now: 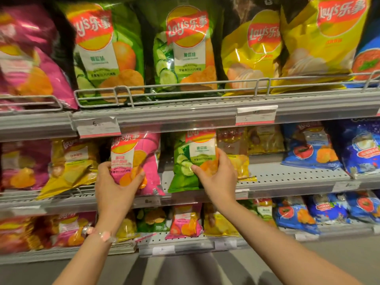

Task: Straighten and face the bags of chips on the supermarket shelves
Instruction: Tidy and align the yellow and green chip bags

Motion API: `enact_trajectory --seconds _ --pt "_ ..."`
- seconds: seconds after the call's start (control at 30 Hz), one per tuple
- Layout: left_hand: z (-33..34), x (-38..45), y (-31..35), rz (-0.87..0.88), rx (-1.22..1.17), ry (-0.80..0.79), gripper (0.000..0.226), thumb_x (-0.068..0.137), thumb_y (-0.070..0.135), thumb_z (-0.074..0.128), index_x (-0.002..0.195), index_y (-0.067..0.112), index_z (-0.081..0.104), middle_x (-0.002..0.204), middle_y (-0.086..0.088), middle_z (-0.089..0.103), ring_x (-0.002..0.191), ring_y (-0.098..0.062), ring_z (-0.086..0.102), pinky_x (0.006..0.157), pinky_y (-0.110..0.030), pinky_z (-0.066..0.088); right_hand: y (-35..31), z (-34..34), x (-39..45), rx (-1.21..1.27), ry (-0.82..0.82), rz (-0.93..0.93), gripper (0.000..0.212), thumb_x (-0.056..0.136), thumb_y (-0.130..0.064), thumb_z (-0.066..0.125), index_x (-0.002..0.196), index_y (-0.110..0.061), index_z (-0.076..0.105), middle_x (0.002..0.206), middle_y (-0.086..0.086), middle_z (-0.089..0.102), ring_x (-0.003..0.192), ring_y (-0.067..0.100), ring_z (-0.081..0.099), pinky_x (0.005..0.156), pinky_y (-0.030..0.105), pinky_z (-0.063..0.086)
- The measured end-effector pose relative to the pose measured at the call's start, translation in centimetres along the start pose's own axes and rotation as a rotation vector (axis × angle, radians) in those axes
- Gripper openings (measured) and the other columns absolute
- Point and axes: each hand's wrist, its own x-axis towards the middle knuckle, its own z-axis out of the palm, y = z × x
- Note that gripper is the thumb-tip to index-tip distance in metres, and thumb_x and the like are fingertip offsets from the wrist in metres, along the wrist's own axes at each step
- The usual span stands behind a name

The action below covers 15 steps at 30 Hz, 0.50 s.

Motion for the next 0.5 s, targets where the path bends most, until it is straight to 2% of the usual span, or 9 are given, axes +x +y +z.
enact_trajectory --seconds 0.13,0.2,0.37,0.47,0.5 --pt "-1.0 0.5 -0.7 -0.012 -0.032 -0.001 0.057 0.068 0.032 0.084 0.104 0.027 0.040 0.103 -0.004 0.058 0.093 -0.025 0.058 0.076 -0.035 0.043 -1.1 3.8 0.9 -0.104 -0.031 -0.002 0.072 0.074 -0.051 0.073 0.130 -0.014 0.048 0.124 0.003 0.059 0.116 0.025 0.049 0.098 0.045 0.041" --pt "-1.0 0.4 -0.8 -0.024 -0.049 -0.009 0.055 0.068 0.033 0.084 0.102 0.026 0.041 0.101 -0.003 0.059 0.090 -0.021 0.058 0.073 -0.032 0.042 -1.1 5.2 1.2 -0.143 -0.053 0.031 0.071 0.074 -0.053 0.072 0.128 -0.013 0.048 0.121 0.004 0.059 0.114 0.026 0.051 0.094 0.044 0.044" --pt "-1.0 0.0 -0.9 -0.095 -0.113 -0.041 0.056 0.066 0.035 0.085 0.102 0.029 0.043 0.093 0.015 0.056 0.081 0.001 0.055 0.062 -0.016 0.038 -0.9 7.1 2.3 -0.311 -0.161 0.075 0.078 0.071 -0.056 0.074 0.127 -0.010 0.045 0.122 0.009 0.060 0.113 0.028 0.056 0.089 0.041 0.048" --pt "-0.8 0.0 -0.9 -0.123 -0.126 -0.065 0.056 0.066 0.034 0.085 0.102 0.029 0.042 0.092 0.014 0.056 0.081 0.002 0.055 0.061 -0.016 0.037 -1.6 6.7 3.0 -0.354 -0.257 0.114 0.082 0.077 -0.055 0.069 0.135 -0.007 0.038 0.129 0.013 0.054 0.120 0.029 0.052 0.095 0.041 0.046" --pt "-0.8 0.0 -0.9 -0.127 -0.124 -0.073 0.055 0.066 0.035 0.085 0.101 0.030 0.042 0.092 0.014 0.056 0.082 0.001 0.055 0.061 -0.016 0.037 -2.0 6.4 2.9 -0.353 -0.242 0.089 0.081 0.080 -0.056 0.066 0.137 -0.006 0.037 0.131 0.014 0.052 0.122 0.029 0.049 0.099 0.041 0.043"
